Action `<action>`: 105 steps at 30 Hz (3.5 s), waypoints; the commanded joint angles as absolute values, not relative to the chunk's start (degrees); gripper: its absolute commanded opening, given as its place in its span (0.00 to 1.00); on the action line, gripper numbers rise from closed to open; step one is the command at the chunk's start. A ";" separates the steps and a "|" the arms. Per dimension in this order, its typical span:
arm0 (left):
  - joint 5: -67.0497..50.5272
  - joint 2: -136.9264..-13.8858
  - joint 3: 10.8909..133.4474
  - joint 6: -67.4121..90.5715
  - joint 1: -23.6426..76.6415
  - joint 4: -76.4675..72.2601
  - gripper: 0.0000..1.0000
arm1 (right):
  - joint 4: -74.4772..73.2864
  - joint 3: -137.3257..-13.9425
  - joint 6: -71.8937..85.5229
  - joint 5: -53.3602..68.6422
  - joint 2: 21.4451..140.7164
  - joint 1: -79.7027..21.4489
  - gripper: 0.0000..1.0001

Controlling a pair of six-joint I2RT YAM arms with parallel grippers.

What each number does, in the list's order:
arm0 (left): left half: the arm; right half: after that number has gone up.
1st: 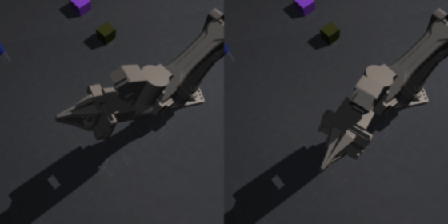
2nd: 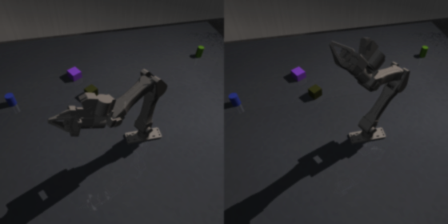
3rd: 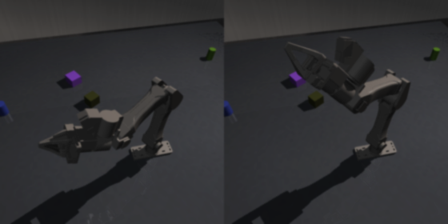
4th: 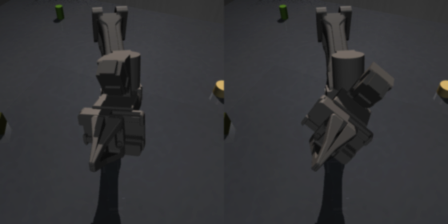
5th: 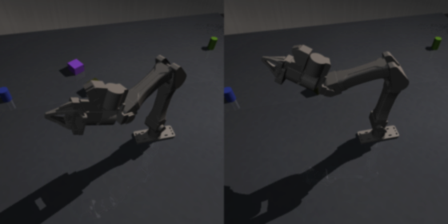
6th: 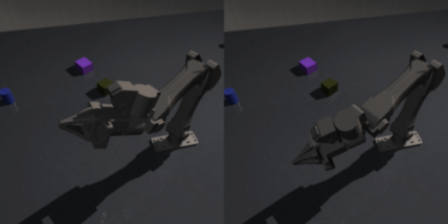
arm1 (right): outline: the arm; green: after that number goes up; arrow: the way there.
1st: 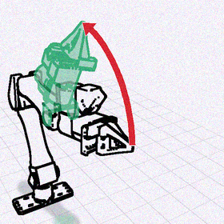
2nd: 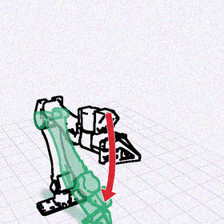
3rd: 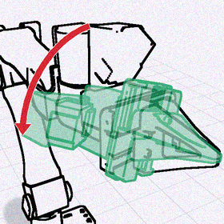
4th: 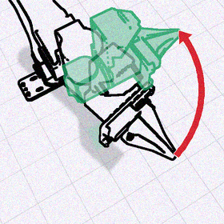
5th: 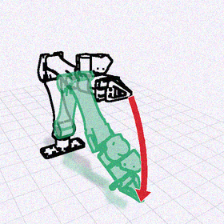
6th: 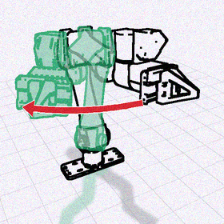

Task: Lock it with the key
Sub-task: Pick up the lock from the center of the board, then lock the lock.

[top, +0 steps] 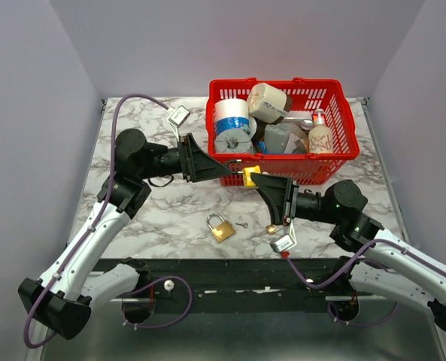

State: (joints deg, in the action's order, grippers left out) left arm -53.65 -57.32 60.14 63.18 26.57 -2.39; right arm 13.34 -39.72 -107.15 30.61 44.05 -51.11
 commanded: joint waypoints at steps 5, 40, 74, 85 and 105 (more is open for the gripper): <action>-53.61 -50.37 66.17 7.56 20.13 19.48 0.82 | 4.07 -44.73 -95.55 30.14 40.26 -51.86 0.01; -23.21 -52.56 70.31 -68.12 57.30 29.18 0.42 | -17.93 -60.47 -73.22 38.06 44.82 -51.86 0.01; -16.62 -51.42 69.70 -47.91 59.33 20.48 0.00 | -17.22 -60.38 -64.17 32.79 44.21 -51.86 0.88; -23.64 -50.36 73.47 -31.92 56.69 21.97 0.00 | -25.91 -69.77 -38.89 24.62 49.03 -51.86 0.96; -34.19 -48.51 70.66 -11.52 53.61 15.47 0.00 | -47.19 -83.23 -21.71 30.32 59.23 -51.86 0.99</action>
State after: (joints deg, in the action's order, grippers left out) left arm -30.74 -49.69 70.70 -15.40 53.93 20.84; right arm -44.91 -83.29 -23.75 28.64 60.40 -51.59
